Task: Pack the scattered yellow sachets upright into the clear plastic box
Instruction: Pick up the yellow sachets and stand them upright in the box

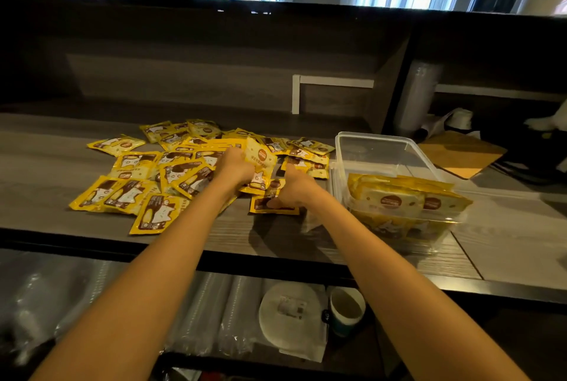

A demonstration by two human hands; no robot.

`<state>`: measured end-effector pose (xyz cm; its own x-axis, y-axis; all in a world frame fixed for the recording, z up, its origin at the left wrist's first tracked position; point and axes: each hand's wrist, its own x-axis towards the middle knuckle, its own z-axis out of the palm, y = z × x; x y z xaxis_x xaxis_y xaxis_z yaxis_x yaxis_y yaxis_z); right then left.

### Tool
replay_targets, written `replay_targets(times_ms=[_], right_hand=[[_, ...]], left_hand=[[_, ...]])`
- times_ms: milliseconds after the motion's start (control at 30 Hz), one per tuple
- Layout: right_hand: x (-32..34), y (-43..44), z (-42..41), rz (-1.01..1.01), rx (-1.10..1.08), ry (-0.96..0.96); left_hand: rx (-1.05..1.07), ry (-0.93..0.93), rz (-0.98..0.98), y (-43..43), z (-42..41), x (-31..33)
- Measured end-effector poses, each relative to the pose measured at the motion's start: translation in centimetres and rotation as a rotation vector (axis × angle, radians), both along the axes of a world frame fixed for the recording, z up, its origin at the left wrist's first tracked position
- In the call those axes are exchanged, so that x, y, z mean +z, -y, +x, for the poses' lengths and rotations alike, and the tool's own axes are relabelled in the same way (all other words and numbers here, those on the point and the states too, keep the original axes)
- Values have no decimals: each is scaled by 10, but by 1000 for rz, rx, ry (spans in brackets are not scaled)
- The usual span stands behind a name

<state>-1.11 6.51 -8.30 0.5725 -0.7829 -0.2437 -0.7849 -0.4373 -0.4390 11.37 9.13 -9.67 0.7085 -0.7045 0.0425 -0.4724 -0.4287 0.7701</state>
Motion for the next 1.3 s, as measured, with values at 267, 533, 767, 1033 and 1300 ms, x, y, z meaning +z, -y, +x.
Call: replay_targets(times_ms=[267,533,767,1033,1300], right_hand=[[18,-4,10,50,147,-114],[17,-5,10,23,53,-101],[34,-25,10,-314,-25,232],[95,-14,-23,-644,-100,503],[118,23,-105,-715,-283,597]], left_hand=[[135,-203,-307,-23,13,1],[170,-244,-379,-36,16,1],[252,-239,-536,-46,12,21],[67,-78,-807,-38,-19,73],[-209,-97,-885,-11,-80,96]])
